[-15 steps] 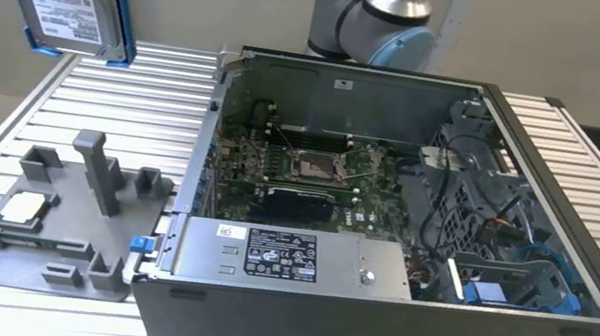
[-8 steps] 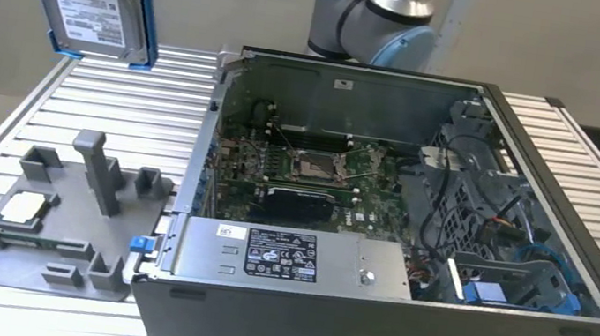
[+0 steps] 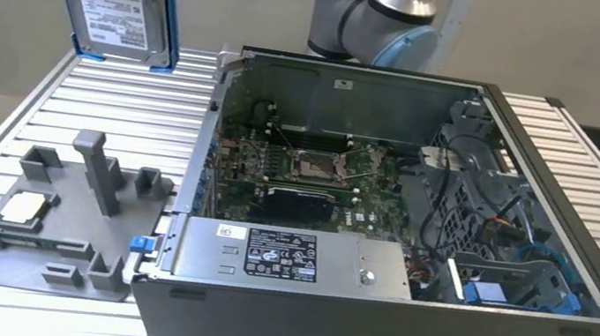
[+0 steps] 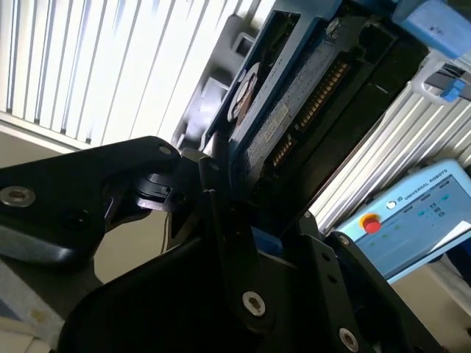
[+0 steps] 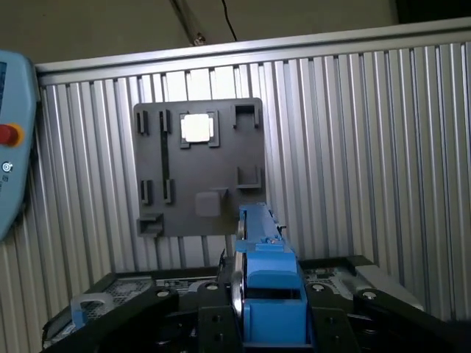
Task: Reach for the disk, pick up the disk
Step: 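Pick up the disk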
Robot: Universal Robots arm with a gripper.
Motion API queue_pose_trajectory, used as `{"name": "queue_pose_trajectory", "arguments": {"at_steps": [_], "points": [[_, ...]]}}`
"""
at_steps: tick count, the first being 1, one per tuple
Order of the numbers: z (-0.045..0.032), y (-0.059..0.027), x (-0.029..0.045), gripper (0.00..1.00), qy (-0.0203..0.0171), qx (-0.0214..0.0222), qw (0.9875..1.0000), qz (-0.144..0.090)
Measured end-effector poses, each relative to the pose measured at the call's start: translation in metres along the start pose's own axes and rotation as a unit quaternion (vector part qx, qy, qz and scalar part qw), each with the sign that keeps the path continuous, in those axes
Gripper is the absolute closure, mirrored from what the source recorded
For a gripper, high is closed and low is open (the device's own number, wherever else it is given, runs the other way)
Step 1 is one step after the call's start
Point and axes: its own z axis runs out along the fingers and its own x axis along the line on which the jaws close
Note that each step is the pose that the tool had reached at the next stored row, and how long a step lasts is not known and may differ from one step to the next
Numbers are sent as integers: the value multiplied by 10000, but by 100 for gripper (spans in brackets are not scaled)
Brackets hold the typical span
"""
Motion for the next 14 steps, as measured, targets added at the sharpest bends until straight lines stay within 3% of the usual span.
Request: {"name": "queue_pose_trajectory", "arguments": {"at_steps": [14], "points": [[-12, -463, -53, 100, 1, -6, 10000, -6]]}}
